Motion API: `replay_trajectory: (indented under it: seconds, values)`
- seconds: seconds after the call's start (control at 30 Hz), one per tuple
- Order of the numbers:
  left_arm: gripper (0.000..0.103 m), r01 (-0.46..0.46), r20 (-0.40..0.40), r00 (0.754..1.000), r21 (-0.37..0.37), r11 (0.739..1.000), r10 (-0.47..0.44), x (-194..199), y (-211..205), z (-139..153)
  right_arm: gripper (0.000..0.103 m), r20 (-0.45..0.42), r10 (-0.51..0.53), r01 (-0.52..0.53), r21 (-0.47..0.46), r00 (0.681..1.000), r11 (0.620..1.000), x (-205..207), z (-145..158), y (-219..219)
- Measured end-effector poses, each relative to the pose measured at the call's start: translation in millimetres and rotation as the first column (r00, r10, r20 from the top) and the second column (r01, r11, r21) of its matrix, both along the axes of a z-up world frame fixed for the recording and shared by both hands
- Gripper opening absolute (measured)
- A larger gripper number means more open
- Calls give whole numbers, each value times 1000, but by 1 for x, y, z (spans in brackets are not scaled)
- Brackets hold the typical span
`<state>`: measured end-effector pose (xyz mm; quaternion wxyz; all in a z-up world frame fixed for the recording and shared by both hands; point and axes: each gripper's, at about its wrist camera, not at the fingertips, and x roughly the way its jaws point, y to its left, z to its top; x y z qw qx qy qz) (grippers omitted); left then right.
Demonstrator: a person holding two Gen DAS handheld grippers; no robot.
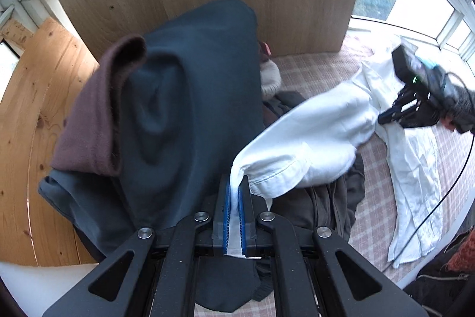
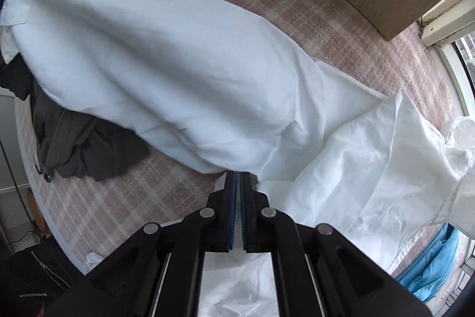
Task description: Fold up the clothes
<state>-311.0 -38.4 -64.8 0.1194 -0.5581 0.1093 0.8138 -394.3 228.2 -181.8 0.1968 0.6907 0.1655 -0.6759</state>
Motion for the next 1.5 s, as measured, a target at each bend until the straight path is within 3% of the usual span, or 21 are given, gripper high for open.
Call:
replay_trajectory:
  seconds: [0.17, 0.3, 0.33, 0.57, 0.67, 0.77, 0.8, 0.87, 1.0, 1.1, 1.2, 1.3, 1.4, 1.5]
  values:
    - [4, -21, -17, 1000, 27, 999, 22, -14, -4, 10, 5, 72, -1, 6, -69, 997, 998, -5, -15, -2]
    - [4, -38, -31, 999, 50, 998, 40, -26, -6, 18, 6, 153, -44, 78, -230, 987, 970, -12, 1, 21]
    - [4, -36, -33, 999, 52, 998, 37, -26, -6, 20, 6, 151, -59, 98, -265, 987, 959, -15, 7, 27]
    - [4, 37, -38, 999, 45, 998, -35, -6, 11, 35, 6, 93, -108, 130, -271, 990, 954, -26, 13, 30]
    - [4, 77, -37, 996, 39, 996, -75, 8, 23, 41, 6, 42, -158, 162, -354, 987, 921, -11, 52, 57]
    - [4, 114, -35, 993, 32, 993, -112, 27, 39, 45, 7, -16, -222, 202, -354, 975, 913, 21, 80, 89]
    - [4, 124, -34, 992, 33, 992, -123, 33, 44, 47, 7, 2, -226, 212, -353, 974, 911, 33, 76, 90]
    - [4, 139, -37, 990, 33, 990, -138, 42, 53, 50, 7, 27, -240, 235, -340, 970, 911, 47, 36, 66]
    - [4, 158, -44, 987, 49, 986, -156, 60, 69, 58, 7, 64, -280, 286, -288, 958, 914, 43, -22, 43]
    - [4, 205, -50, 978, 42, 978, -203, 81, 92, 64, 7, 30, -257, 255, -290, 966, 922, 45, -5, 40]
    - [4, 278, -56, 960, 38, 960, -276, 98, 123, 73, 7, 22, -303, 291, -352, 953, 890, 48, 25, 60]
    - [4, 371, -53, 928, 63, 926, -369, 127, 176, 69, 7, 15, -349, 332, -352, 937, 875, 59, 39, 82]
    - [5, 496, -31, 868, 89, 864, -495, 158, 227, 68, 7, 34, -400, 383, -371, 916, 846, 79, 45, 105]
    - [5, 607, 12, 787, 166, 777, -617, 190, 277, 54, 7, 23, -447, 424, -363, 894, 830, 104, 45, 129]
